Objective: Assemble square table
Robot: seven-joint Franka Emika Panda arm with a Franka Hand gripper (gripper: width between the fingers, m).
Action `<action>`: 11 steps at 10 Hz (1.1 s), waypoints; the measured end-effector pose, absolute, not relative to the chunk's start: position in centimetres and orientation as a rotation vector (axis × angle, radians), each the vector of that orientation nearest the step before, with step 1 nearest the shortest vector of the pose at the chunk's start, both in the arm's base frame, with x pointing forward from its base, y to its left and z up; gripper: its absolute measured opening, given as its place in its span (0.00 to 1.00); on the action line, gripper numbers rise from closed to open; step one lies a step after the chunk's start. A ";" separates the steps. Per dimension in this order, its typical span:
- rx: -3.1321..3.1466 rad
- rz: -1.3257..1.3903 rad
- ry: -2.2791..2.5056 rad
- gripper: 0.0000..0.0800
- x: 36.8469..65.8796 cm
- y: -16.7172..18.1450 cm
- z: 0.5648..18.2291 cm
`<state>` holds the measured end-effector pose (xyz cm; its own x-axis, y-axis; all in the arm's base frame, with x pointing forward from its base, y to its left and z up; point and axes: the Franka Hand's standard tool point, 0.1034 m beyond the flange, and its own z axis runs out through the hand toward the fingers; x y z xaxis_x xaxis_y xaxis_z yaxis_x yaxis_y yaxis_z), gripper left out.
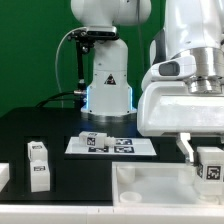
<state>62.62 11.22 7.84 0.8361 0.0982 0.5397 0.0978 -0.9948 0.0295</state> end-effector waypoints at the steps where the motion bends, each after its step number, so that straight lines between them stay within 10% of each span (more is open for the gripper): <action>1: 3.023 0.844 0.162 0.65 62.6 11.2 7.9; 3: 3.044 0.805 0.158 0.80 63.6 11.4 9.0; 11: 3.183 0.223 0.059 0.80 63.2 10.6 7.7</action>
Offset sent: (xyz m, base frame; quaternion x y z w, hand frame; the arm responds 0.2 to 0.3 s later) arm 0.0214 -0.0049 0.0044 -0.0080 -0.2104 0.0071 0.9776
